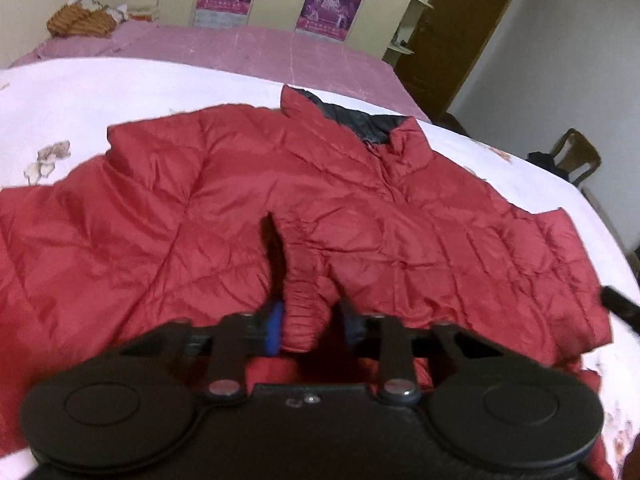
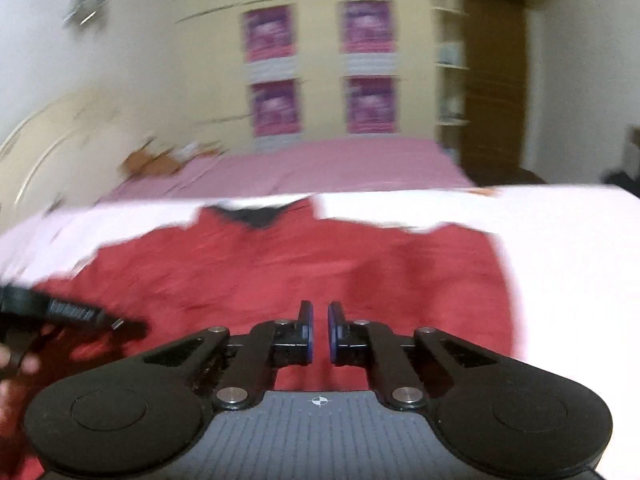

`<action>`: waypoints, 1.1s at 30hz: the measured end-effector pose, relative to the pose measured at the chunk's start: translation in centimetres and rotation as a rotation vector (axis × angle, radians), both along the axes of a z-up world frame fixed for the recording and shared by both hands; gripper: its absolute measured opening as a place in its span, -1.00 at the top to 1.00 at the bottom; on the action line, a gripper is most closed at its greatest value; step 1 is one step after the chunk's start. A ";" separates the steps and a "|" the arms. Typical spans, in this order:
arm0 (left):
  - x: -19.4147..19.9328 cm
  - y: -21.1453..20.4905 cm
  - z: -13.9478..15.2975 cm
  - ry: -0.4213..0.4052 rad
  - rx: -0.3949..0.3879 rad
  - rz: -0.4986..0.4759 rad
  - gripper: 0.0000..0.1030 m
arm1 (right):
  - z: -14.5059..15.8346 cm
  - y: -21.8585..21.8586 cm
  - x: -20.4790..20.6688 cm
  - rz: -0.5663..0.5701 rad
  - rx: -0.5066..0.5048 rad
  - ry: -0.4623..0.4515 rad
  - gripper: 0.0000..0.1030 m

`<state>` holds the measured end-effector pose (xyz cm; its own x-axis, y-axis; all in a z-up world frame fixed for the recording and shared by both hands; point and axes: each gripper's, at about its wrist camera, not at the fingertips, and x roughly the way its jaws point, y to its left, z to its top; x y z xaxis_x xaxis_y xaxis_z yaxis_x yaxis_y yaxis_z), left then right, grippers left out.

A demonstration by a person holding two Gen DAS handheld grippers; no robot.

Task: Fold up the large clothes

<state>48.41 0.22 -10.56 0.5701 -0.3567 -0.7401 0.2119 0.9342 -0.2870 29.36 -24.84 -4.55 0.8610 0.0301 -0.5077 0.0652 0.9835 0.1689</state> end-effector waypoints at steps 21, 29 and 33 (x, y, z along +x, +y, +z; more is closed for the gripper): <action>-2.5 3.9 0.2 -0.050 0.050 0.163 0.69 | -5.6 -7.1 4.9 -0.014 0.029 0.266 0.89; -2.4 3.9 0.2 -0.046 0.059 0.150 0.69 | -2.9 -7.5 6.0 -0.033 0.022 0.131 0.88; -2.3 3.8 0.1 -0.047 0.055 0.161 0.69 | -3.8 -6.9 9.4 -0.011 -0.001 0.166 0.88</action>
